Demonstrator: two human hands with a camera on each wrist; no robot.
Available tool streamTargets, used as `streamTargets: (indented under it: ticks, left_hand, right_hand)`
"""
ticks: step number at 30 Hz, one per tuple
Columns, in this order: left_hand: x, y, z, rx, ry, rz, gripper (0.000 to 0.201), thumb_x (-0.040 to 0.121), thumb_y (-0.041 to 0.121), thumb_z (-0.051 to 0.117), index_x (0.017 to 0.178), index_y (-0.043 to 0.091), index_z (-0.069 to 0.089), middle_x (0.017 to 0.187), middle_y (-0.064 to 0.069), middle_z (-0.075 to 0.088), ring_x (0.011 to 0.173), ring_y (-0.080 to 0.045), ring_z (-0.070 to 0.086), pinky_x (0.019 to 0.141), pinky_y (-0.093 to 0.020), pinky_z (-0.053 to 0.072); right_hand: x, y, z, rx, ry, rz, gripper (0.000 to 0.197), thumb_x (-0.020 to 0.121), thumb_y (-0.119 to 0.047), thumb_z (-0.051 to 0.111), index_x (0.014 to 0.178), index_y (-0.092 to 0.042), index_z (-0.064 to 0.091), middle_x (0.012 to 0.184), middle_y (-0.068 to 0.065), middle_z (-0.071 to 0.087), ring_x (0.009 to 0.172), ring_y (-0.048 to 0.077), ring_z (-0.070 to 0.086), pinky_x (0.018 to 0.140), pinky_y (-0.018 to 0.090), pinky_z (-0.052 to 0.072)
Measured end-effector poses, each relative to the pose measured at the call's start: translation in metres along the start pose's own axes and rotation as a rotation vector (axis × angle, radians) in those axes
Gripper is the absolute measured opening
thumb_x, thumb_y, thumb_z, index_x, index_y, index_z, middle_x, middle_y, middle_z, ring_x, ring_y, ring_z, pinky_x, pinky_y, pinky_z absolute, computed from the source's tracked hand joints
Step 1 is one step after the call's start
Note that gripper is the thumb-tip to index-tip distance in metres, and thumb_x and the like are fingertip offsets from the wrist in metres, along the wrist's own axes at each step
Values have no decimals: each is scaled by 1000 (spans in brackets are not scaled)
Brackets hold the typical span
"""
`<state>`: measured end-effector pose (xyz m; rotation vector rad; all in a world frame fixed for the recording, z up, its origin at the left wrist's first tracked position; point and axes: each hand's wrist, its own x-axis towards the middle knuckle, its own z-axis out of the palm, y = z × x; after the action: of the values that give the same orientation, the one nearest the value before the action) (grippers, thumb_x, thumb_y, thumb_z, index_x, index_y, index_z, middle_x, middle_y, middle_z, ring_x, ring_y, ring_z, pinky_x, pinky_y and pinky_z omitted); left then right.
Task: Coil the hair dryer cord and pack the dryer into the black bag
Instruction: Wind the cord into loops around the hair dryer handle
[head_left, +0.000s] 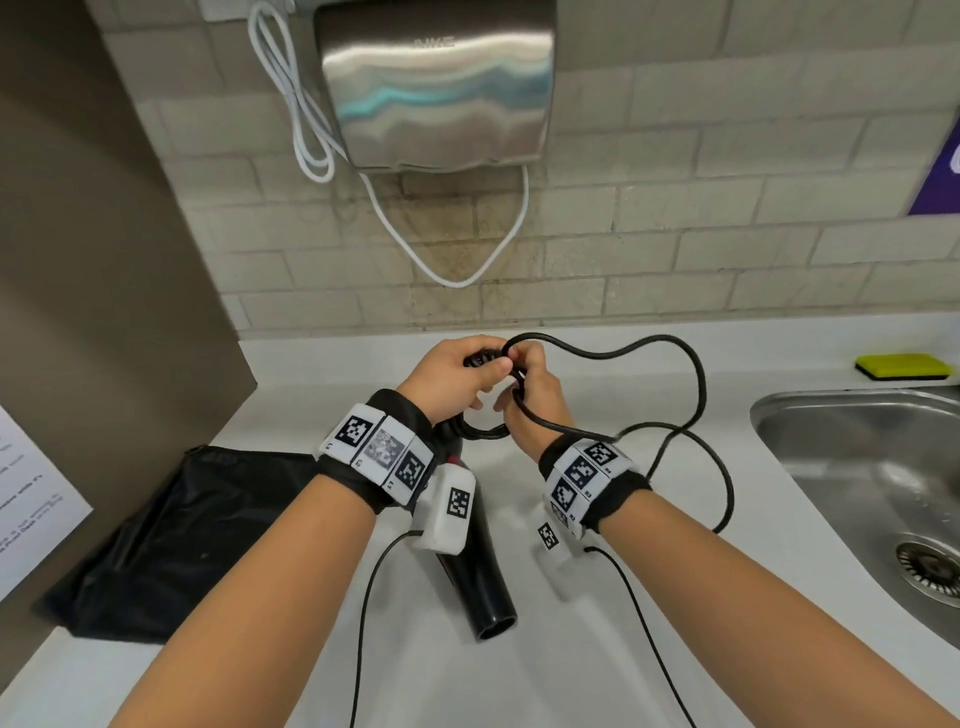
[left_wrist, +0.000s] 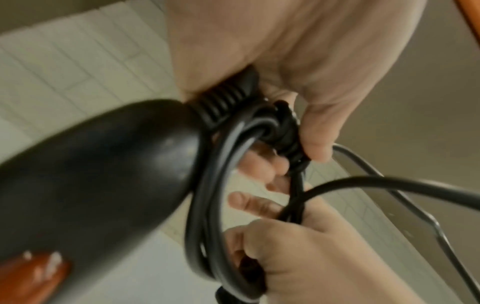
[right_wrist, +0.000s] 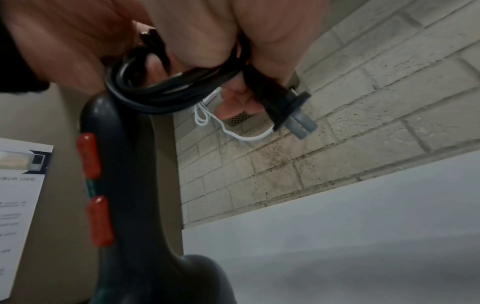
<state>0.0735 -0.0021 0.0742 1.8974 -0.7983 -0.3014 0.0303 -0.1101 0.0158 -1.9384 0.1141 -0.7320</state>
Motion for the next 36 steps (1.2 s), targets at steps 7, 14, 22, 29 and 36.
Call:
streamTargets:
  ticks: [7, 14, 22, 29, 36]
  left_hand:
    - [-1, -6, -2, -451, 218, -105, 11, 94, 14, 53, 96, 14, 63, 74, 0, 56, 35, -3, 26, 34, -14, 21]
    - [-4, -5, 2, -477, 248, -68, 12, 95, 15, 50, 99, 14, 62, 72, 4, 54, 35, -3, 24, 35, -14, 22]
    - [-3, -2, 10, -507, 297, -67, 15, 95, 17, 51, 104, 14, 63, 72, 3, 51, 34, -3, 24, 36, -15, 22]
    - [-5, -4, 11, -529, 374, -64, 21, 95, 16, 52, 113, 9, 61, 72, 2, 52, 32, -3, 23, 35, -16, 20]
    - [2, -7, 16, -463, 479, -45, 8, 92, 15, 56, 97, 21, 59, 65, 1, 47, 31, -2, 31, 36, -15, 29]
  right_hand:
    - [-10, 27, -17, -88, -170, 15, 14, 90, -16, 53, 81, -19, 43, 60, 4, 46, 53, 14, 39, 52, 23, 34]
    - [-3, 76, -46, -585, -205, 363, 23, 96, -30, 32, 77, -25, 45, 75, 7, 46, 74, 28, 49, 70, 37, 40]
    - [1, 94, -55, -430, -5, 562, 24, 97, -24, 36, 79, -17, 50, 71, 1, 46, 72, 20, 47, 58, 20, 36]
    - [-2, 65, -58, -675, -236, 521, 26, 94, -13, 39, 115, -11, 54, 107, 13, 60, 101, 31, 57, 71, 29, 42]
    - [-14, 17, -40, -189, -254, 101, 74, 70, -3, 68, 133, -29, 39, 125, 2, 47, 112, 20, 44, 94, 30, 38]
